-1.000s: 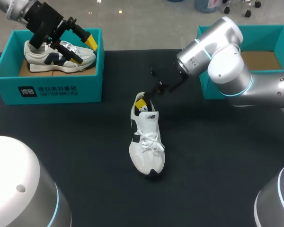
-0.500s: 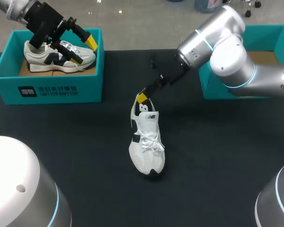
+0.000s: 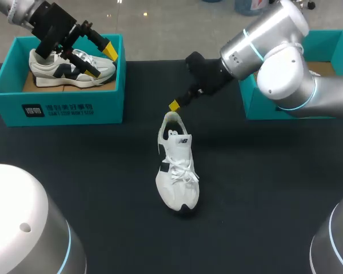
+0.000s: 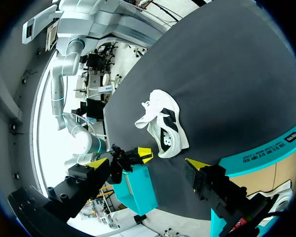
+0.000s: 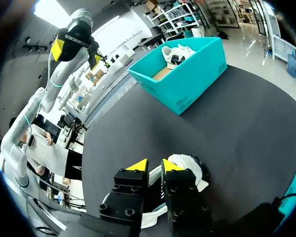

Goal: Take the shoe out of the shoebox, open the shoe tongue, remove and reinsert the insole, then place the shoe into the shoebox

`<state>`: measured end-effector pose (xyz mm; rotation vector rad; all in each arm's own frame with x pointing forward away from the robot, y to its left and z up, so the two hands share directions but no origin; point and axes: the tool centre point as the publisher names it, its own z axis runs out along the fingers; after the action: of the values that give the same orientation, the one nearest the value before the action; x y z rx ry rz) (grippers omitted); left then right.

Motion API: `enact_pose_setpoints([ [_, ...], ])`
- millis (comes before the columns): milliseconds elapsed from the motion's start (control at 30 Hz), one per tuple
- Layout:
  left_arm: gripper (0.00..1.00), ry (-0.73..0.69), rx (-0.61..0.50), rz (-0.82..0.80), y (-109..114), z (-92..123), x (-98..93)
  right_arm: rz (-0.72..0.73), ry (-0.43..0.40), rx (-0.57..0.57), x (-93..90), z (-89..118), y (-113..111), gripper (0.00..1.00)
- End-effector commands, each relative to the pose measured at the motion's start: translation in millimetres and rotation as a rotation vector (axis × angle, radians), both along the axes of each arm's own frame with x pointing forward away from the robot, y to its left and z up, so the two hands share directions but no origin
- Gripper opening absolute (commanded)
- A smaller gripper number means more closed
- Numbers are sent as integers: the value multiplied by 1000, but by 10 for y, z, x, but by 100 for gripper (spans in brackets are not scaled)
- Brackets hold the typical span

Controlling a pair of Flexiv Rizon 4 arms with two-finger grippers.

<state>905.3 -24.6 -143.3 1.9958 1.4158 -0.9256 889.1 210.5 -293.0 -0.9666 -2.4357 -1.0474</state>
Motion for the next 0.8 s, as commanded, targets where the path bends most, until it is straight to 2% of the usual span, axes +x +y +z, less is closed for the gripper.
enact_pose_setpoints([
  [33, 100, -1, 4, 0, 6, 5, -5, -115, -14, -110, -124, 16, -72, 0],
  [233, 100, -1, 4, 0, 6, 5, -5, -197, 11, -315, -111, 47, -111, 0],
  [800, 100, -1, 4, 0, 6, 5, -5, -197, 11, -315, -111, 47, -111, 0],
])
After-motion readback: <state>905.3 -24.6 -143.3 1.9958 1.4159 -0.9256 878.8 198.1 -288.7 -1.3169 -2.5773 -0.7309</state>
